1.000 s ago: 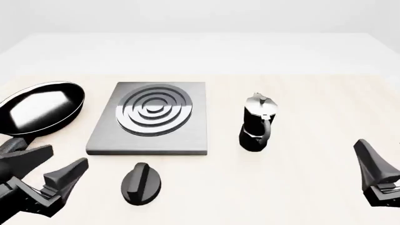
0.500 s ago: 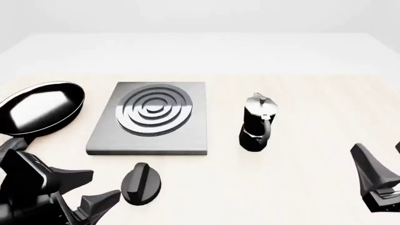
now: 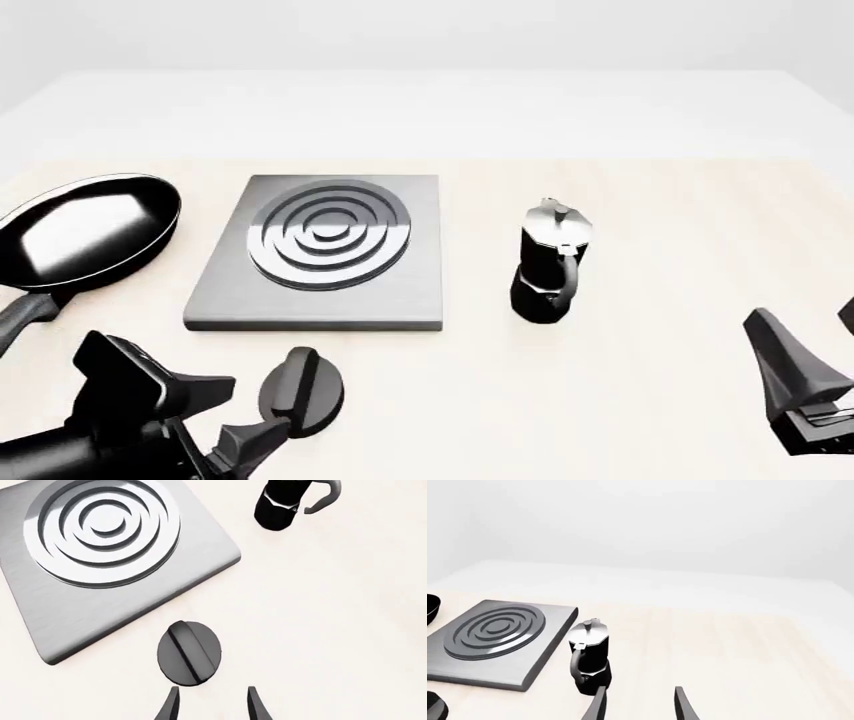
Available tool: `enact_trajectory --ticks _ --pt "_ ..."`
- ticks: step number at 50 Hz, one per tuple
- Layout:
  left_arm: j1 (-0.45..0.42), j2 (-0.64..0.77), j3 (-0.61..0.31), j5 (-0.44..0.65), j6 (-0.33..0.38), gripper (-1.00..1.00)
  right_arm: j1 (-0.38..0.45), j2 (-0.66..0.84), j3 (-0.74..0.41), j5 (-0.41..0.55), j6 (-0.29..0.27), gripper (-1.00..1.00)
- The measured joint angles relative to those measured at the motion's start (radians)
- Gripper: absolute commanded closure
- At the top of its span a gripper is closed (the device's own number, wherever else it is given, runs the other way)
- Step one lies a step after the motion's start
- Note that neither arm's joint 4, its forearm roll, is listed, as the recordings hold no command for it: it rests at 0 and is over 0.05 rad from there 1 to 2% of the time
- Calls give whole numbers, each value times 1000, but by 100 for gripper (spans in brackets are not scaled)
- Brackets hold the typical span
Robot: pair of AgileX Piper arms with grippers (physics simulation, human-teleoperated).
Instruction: Turn on the stove and put the frying pan on it.
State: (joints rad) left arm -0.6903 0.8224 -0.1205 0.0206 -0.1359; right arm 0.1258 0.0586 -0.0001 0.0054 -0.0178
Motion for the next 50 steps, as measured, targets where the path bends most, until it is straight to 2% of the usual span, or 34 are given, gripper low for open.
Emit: enact_trajectory --ticks 27,50 --pt "15 380 29 -371 10 -100 3 12 0 1 -4 -100" --pt "6 594 20 -548 12 -100 6 61 0 -35 -16 -100"
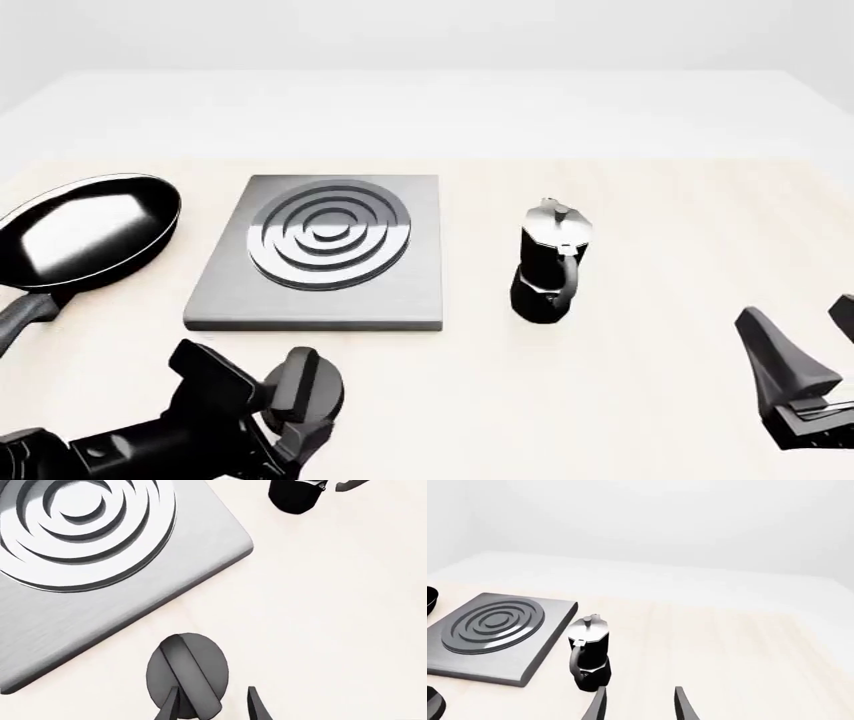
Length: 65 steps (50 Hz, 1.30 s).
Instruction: Turn on the stove and put the frying pan on it.
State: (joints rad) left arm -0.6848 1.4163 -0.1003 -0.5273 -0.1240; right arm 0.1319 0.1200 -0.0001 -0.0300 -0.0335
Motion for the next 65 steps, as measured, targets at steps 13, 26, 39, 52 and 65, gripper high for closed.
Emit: enact_trajectory --ticks 13,26,39,52,65 --pt "-65 -8 5 -1 -23 -100 -2 11 0 -10 -2 -100" --pt "-236 -181 -44 175 -77 -100 -3 -2 0 2 0 -100" --pt "-313 -440 -138 451 -69 -100 2 -24 0 19 3 -100" --pt "-273 -693 -243 732 -24 -100 9 -39 0 28 4 -100" --pt "-130 -900 -329 985 29 -100 18 -32 0 16 4 -100"
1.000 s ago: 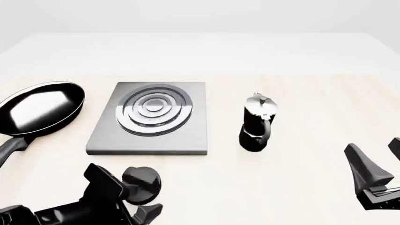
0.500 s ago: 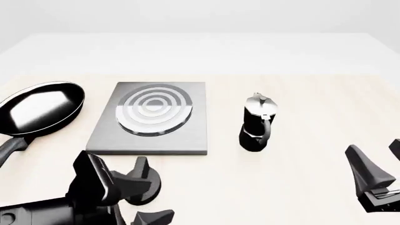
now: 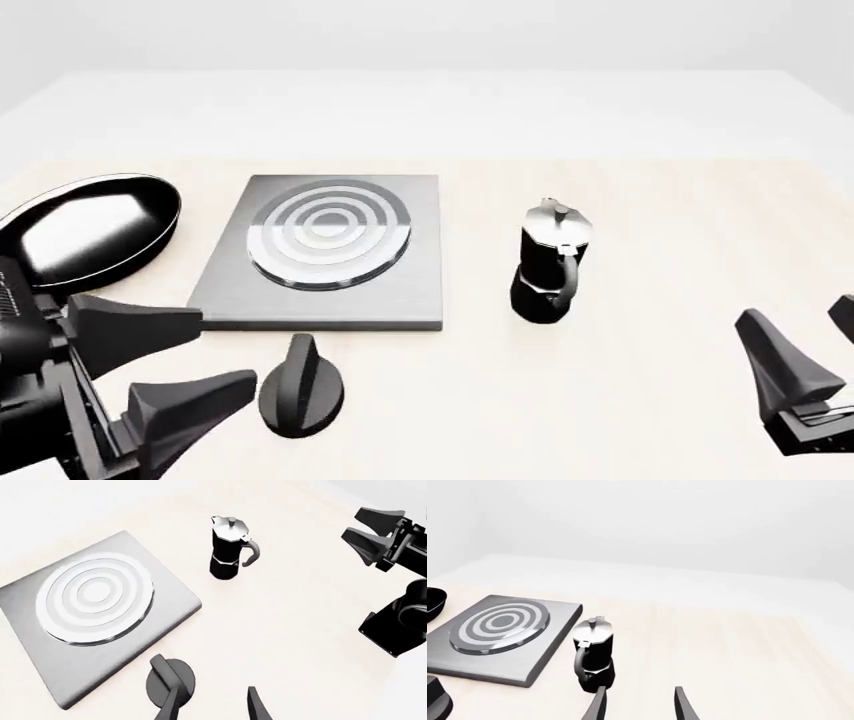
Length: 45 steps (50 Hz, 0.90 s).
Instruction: Turn on the stove and put the frying pan on it.
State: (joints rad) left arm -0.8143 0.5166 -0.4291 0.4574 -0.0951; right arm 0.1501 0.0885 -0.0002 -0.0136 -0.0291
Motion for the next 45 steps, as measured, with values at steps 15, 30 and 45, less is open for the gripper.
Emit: enact_trajectory --ticks 15,30,45 --pt "260 -99 -99 190 90 -100 12 15 0 -18 1 -100" --pt "544 -58 -132 220 186 -100 23 45 0 -46 2 -100" --pt "786 87 -107 105 268 -100 30 76 0 -76 4 -100"
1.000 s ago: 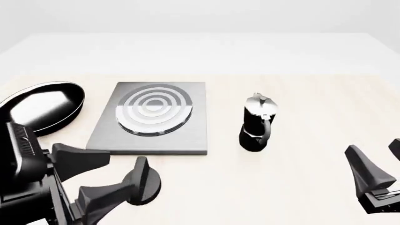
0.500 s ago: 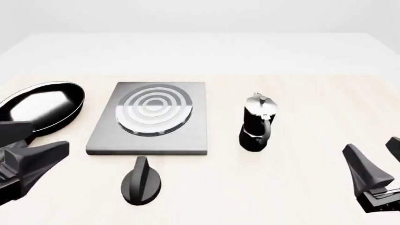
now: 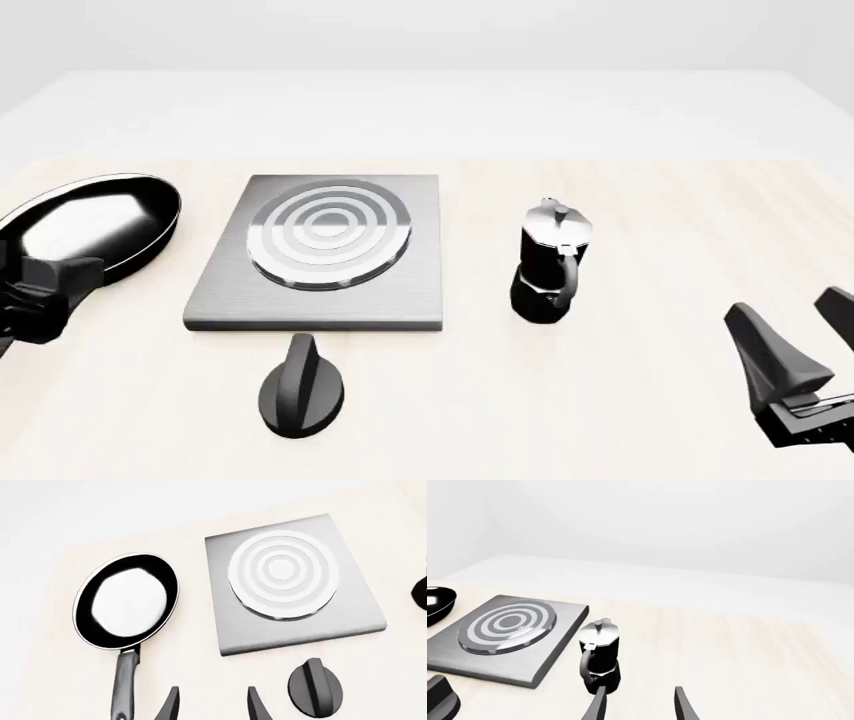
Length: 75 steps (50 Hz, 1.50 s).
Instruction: Turn on the stove and put the frying pan on it.
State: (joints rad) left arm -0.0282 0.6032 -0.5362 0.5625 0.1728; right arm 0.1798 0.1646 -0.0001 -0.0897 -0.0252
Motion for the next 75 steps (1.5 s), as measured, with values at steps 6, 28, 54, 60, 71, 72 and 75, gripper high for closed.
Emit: enact_trajectory --ticks 6,28,54,60,71,72,75 --pt "76 62 1 -49 28 -100 2 12 0 -10 1 -100" --pt "307 316 -42 -209 139 -100 7 41 0 -38 2 -100" --pt "494 579 -89 -348 269 -100 9 86 0 -79 -2 -100" --pt "498 631 -79 -389 282 -100 6 85 0 -78 -4 -100" --pt "503 727 -65 -469 304 -100 4 107 0 -97 -6 -100" --pt "504 737 -63 -478 306 -100 4 110 0 -100 -6 -100" --pt "505 770 -59 -506 311 -100 4 120 0 -108 -7 -100"
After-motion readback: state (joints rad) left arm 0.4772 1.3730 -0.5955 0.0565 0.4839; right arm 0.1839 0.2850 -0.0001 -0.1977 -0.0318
